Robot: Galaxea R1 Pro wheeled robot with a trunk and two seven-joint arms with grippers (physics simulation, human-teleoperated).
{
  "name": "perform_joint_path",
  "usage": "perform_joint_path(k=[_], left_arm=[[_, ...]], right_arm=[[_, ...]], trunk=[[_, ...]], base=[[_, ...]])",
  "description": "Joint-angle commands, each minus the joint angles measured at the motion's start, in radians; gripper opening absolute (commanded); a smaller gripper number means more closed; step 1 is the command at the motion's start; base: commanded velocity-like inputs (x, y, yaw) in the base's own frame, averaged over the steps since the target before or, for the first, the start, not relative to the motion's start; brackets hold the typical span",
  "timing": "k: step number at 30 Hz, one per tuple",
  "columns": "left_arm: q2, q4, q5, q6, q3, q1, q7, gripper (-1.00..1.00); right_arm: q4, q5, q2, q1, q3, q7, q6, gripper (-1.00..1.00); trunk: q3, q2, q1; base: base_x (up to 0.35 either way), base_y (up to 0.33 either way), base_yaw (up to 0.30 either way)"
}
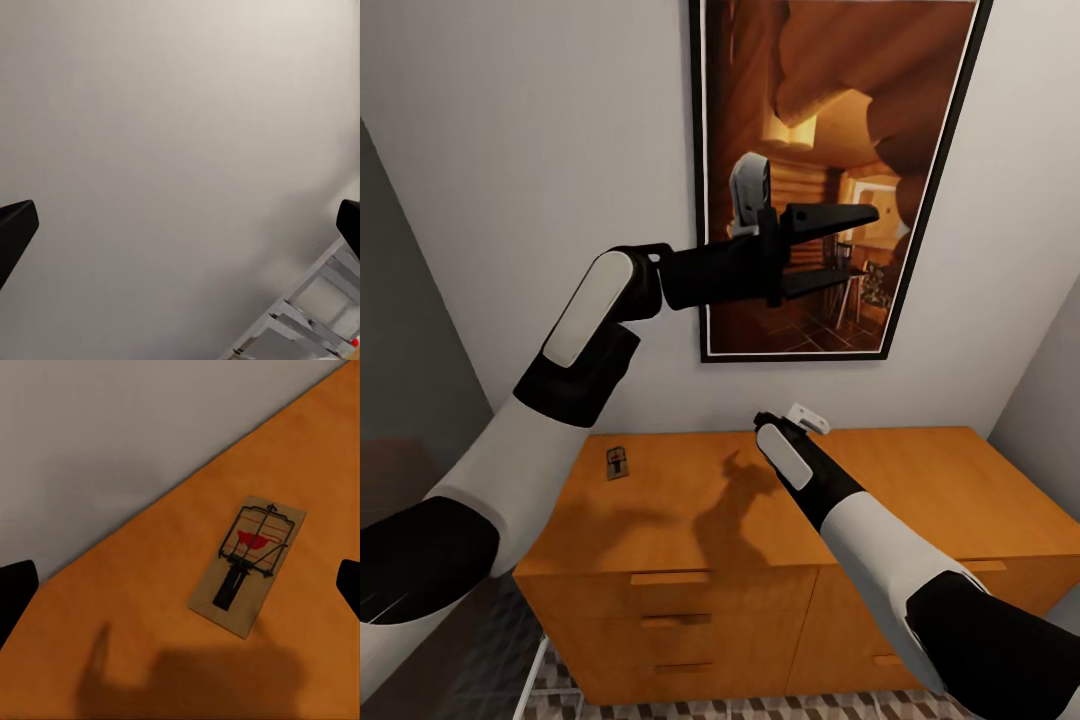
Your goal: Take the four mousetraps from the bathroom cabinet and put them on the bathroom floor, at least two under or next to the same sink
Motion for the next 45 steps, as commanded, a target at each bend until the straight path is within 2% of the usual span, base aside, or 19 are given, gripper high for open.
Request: perform_joint_path(k=[1,10,24,32,38,45], left_arm=[[0.001,0.001,-0.007,0.002,0.0,-0.001,-0.008,1.0],[0.006,0.004,-0.009,0.0,-0.001,0.0,-0.006,1.0],[0.006,0.005,-0.011,-0.025,-0.002,0.001,0.0,1.0],[0.007,0.005,-0.012,-0.027,-0.004,0.007,0.001,1.0],[0.006,0.005,-0.012,-0.027,-0.004,0.007,0.001,1.0],[0.006,0.005,-0.012,-0.027,-0.006,0.008,0.001,1.0]], right_arm=[[0.0,-0.002,-0.001,-0.001,0.004,-0.007,0.007,1.0],[0.013,0.001,-0.002,-0.001,0.005,-0.009,0.009,1.0],[0.099,0.005,-0.002,-0.002,0.002,-0.012,0.005,1.0],[0.131,0.005,-0.002,-0.003,0.001,-0.029,0.001,1.0],[0.139,0.004,-0.002,-0.004,0.001,-0.046,-0.039,1.0],[0.191,-0.002,0.002,-0.003,0.002,-0.076,-0.126,1.0]], trunk=[[-0.001,-0.001,0.0],[-0.001,-0.001,0.0],[-0.001,-0.001,0.0],[-0.001,-0.001,0.0],[-0.001,-0.001,0.0],[-0.001,-0.001,0.0]], base=[[0.0,0.0,0.0],[0.024,0.005,0.0],[0.256,0.008,0.0],[0.068,0.0,0.0],[0.011,0.0,0.0],[0.003,0.0,0.0]])
